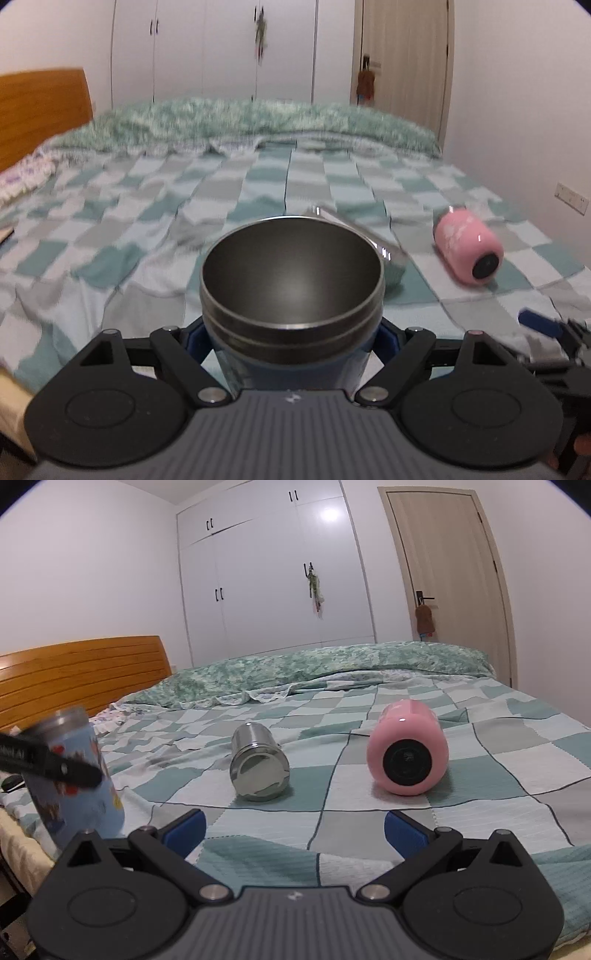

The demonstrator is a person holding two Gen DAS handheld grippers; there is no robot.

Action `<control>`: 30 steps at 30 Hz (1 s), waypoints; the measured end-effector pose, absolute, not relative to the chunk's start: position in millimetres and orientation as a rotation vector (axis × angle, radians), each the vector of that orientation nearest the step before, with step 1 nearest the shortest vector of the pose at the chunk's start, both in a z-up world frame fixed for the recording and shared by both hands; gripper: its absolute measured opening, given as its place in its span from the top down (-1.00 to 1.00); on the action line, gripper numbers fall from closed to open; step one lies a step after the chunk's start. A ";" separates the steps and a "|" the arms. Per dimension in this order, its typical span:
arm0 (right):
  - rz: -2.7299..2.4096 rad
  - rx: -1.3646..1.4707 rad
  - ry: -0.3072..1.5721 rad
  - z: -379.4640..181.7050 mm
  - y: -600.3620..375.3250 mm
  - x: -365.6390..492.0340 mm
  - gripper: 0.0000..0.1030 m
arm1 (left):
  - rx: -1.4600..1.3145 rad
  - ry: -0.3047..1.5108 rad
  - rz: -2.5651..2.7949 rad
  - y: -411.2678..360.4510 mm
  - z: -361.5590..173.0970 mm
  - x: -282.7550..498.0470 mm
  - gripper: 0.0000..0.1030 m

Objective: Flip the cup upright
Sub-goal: 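Rotate the tumbler upright with the left gripper and lower it onto the bed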

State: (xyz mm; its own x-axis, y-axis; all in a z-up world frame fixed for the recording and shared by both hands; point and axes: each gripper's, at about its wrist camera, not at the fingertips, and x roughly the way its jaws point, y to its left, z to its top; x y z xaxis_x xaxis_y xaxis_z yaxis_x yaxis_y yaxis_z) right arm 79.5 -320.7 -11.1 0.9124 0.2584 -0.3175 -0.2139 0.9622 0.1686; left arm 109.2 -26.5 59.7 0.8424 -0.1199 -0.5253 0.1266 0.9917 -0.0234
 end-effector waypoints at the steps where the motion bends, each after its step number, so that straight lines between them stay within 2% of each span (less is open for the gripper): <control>1: 0.239 0.129 0.341 -11.2 -320.2 79.1 -1.00 | 0.009 0.535 -0.132 -27.2 61.4 112.8 -0.65; 7: 0.218 0.114 0.338 -11.6 -317.3 78.9 -1.00 | 0.060 0.444 -0.086 -38.6 48.8 140.8 -0.65; 11: 0.214 0.107 0.342 -11.9 -315.8 79.7 -1.00 | 0.097 0.519 -0.051 -42.5 13.8 163.5 -0.64; 16: 0.216 0.106 0.346 -12.2 -315.7 80.6 -1.00 | 0.080 0.487 -0.067 -39.3 12.5 163.0 -0.65; 17: 0.216 0.105 0.346 -12.3 -315.6 80.4 -1.00 | 0.074 0.483 -0.071 -38.5 13.2 163.0 -0.70; 18: 0.216 0.104 0.344 -12.2 -315.6 79.9 -1.00 | 0.068 0.479 -0.076 -35.9 13.4 161.8 -0.93; 19: 0.216 0.104 0.342 -11.9 -315.5 79.4 -1.00 | 0.060 0.465 -0.073 -34.3 15.1 158.9 -1.00; 30: 0.190 0.055 0.225 -2.0 -316.9 52.6 -1.00 | 0.000 0.157 -0.073 -39.5 71.0 56.7 -1.00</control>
State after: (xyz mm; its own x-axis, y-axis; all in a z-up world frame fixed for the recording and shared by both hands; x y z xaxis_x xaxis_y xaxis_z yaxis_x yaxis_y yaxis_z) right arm 52.6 -316.9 -2.0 0.9569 0.1931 -0.2168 -0.1808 0.9806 0.0756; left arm 56.7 -39.5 71.0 0.9850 -0.0723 -0.1566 0.0722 0.9974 -0.0060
